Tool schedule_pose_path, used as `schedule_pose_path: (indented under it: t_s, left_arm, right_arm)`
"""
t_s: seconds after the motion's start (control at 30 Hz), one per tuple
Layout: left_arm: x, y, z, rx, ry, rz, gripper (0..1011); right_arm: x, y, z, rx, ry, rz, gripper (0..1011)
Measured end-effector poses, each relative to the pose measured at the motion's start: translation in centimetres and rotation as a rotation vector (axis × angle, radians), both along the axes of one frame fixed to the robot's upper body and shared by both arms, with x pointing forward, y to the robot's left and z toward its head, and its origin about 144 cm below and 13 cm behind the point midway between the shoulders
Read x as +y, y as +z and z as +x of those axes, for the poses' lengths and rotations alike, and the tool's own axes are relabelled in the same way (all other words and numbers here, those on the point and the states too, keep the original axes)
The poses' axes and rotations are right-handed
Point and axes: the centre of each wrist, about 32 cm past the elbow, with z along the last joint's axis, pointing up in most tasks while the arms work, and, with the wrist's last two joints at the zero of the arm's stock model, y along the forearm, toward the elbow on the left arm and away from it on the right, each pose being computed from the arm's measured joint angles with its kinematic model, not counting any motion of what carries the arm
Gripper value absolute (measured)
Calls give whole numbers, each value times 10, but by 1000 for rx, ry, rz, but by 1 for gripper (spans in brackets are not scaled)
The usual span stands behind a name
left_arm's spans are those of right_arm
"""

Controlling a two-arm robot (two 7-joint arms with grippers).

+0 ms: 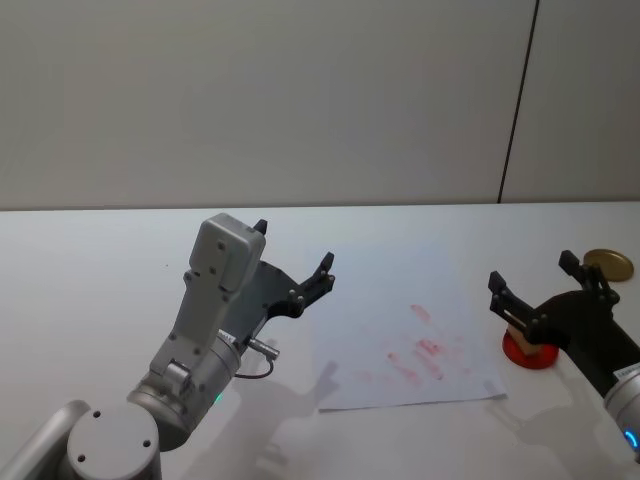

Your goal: Use the one hand to pick up the stamp and affix it onto the A4 paper.

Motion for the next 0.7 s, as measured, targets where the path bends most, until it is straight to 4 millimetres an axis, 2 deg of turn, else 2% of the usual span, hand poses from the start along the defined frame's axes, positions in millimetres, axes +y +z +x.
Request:
schedule_pose_path:
  t_s: [0.7]
  left_arm:
    - [0,0,0,0,0,0,993]
  right_arm:
    - [0,0,0,0,0,0,1001]
